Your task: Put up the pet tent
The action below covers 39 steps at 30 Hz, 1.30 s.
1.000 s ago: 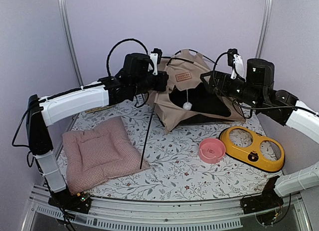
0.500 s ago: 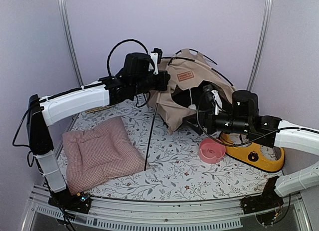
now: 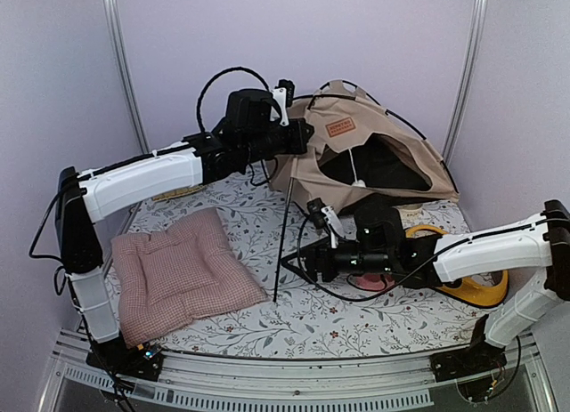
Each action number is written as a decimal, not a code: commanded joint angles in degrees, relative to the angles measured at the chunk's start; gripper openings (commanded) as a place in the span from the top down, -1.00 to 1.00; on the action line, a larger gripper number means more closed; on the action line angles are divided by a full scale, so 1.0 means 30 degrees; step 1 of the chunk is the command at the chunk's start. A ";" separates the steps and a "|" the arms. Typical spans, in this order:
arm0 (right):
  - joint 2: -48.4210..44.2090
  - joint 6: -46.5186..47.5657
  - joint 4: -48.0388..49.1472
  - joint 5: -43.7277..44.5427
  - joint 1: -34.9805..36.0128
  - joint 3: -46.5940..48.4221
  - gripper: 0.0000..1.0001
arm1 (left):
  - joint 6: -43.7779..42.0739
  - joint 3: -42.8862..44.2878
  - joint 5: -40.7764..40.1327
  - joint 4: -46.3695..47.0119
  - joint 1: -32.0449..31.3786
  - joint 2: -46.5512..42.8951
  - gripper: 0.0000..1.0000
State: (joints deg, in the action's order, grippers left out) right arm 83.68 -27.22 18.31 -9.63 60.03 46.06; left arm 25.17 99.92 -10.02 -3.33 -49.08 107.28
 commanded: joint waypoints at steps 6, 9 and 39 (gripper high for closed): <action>0.2547 -0.2146 0.2803 -0.0526 0.0489 -0.0066 -0.25 | 0.0278 0.0831 0.0210 0.2134 -0.0164 0.0242 1.00; 0.3159 -0.2305 0.2944 -0.0508 0.0582 0.0118 -0.19 | 0.0239 0.0912 0.0242 0.2220 -0.0178 0.0314 1.00; 0.4778 -0.2120 0.2038 -0.0339 0.0586 0.1556 0.72 | 0.0032 0.1405 0.0174 0.2370 -0.0063 0.0450 1.00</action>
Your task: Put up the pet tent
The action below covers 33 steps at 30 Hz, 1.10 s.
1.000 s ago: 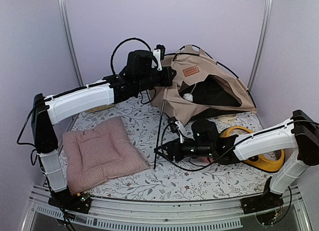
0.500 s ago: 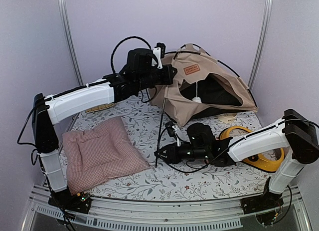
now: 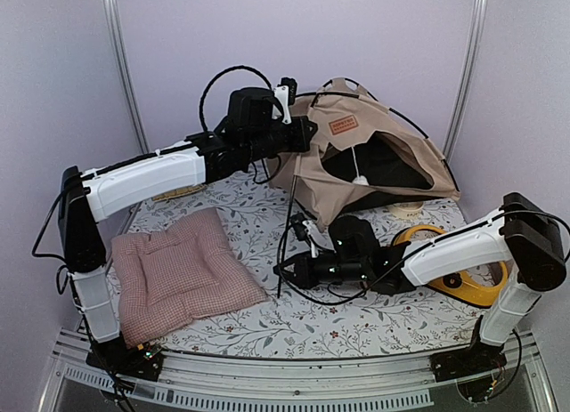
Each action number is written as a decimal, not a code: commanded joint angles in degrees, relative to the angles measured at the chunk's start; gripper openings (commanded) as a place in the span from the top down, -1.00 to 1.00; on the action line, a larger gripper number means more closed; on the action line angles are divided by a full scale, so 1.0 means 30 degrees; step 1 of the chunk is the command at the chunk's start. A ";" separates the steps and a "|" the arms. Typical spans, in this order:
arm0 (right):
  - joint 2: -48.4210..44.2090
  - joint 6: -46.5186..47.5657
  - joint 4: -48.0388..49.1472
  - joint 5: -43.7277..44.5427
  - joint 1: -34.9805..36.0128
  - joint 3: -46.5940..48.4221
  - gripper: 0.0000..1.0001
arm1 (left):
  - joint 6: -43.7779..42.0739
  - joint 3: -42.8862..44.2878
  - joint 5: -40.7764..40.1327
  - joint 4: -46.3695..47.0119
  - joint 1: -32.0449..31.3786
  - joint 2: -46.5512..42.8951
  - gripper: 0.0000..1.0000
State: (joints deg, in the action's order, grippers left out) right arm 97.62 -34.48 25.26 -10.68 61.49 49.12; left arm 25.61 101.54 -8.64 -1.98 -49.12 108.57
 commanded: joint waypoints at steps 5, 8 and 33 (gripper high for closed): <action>-0.0019 0.0462 -0.0690 -0.0001 0.0098 0.0566 0.65 | -0.0273 0.0856 -0.0284 0.1978 0.0063 -0.0071 1.00; 0.0036 0.0528 -0.0896 -0.0092 0.0083 0.0661 0.55 | -0.0288 0.0898 -0.0206 0.2007 0.0101 -0.0042 1.00; 0.0185 0.0800 -0.2318 -0.0235 0.0391 0.1207 0.87 | -0.0246 0.0806 0.0364 0.1859 0.0363 -0.0008 1.00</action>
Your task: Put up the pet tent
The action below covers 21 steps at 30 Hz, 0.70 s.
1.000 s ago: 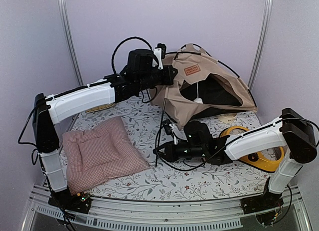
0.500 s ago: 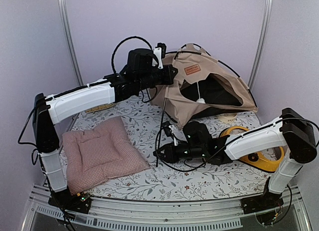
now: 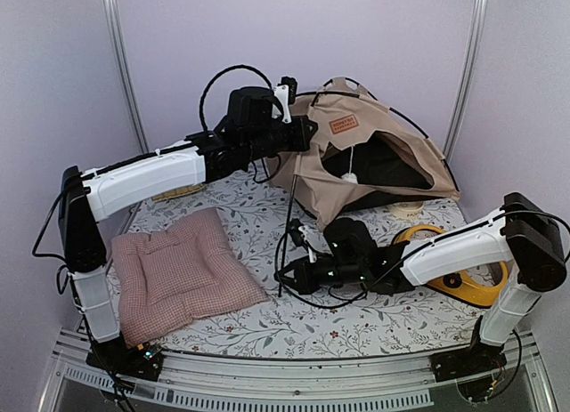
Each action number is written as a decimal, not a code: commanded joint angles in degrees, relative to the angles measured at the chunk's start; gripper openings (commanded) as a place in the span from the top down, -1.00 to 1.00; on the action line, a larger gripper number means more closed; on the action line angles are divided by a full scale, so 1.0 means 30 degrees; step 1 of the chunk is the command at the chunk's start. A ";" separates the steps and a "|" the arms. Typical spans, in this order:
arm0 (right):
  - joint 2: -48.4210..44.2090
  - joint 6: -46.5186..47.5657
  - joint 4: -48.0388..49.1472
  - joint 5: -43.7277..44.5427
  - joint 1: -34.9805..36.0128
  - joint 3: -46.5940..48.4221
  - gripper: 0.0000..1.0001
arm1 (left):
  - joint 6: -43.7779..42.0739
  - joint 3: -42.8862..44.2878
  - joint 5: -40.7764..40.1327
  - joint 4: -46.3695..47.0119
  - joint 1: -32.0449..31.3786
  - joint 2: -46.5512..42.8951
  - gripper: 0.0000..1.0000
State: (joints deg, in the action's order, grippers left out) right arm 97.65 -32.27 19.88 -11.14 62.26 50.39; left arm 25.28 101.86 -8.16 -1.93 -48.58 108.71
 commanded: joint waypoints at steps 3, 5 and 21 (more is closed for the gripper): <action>-0.0315 0.0162 -0.1114 0.0141 0.0136 0.1079 1.00 | -0.0628 0.0399 0.0444 0.1497 0.0213 -0.0421 0.78; -0.0802 0.0352 -0.1489 0.0123 0.0085 0.1416 1.00 | -0.1040 -0.0292 0.0942 0.1502 0.0243 -0.1049 0.47; -0.1298 0.0982 -0.2963 -0.3734 -0.1393 0.4928 1.00 | -0.2797 -1.6115 -0.0157 0.6588 0.0738 -1.3574 -0.31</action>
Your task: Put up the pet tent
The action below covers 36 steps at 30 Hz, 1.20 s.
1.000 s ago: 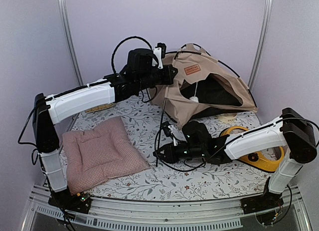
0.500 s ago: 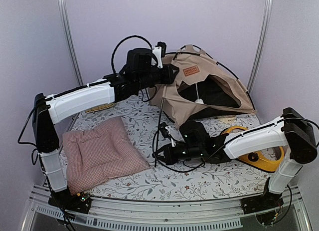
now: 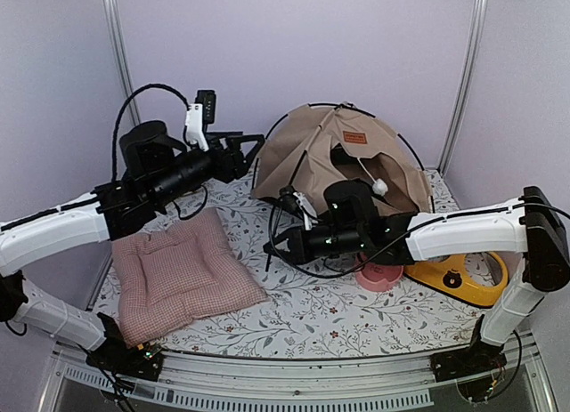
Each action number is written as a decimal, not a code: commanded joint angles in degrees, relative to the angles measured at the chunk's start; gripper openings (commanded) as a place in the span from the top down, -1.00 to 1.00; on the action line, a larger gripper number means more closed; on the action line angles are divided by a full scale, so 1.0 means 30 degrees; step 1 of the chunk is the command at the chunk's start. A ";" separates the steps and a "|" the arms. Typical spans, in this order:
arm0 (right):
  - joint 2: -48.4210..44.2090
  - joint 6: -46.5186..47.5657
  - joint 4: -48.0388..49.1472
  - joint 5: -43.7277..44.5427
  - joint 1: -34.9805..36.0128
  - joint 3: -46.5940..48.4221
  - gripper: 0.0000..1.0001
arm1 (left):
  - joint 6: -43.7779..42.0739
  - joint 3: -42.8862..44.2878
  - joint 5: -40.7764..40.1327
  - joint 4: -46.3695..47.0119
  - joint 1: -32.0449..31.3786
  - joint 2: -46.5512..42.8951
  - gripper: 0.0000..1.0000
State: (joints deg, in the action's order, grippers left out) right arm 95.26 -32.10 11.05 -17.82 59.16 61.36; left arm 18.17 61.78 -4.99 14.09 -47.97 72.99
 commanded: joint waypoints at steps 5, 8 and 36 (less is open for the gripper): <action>-0.0637 0.0741 -0.0049 -0.3460 -0.1012 0.2030 1.00 | -0.0147 -0.6030 -0.0619 0.2160 0.1388 -0.2722 -0.26; -0.0573 0.0680 -0.0021 -0.4310 -0.1160 0.2238 1.00 | 0.0071 -0.7280 0.0116 0.3631 0.1426 -0.1909 -0.21; -0.0784 -0.3969 0.5069 -0.8945 -0.1613 0.0402 1.00 | -0.0522 -0.6238 0.0194 1.6628 -0.3221 0.8211 -0.32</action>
State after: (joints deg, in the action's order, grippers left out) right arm 95.18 -43.70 21.43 -44.31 55.05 62.81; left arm 17.12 39.29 -1.52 58.37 -55.70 95.09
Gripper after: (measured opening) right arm 0.054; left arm 0.665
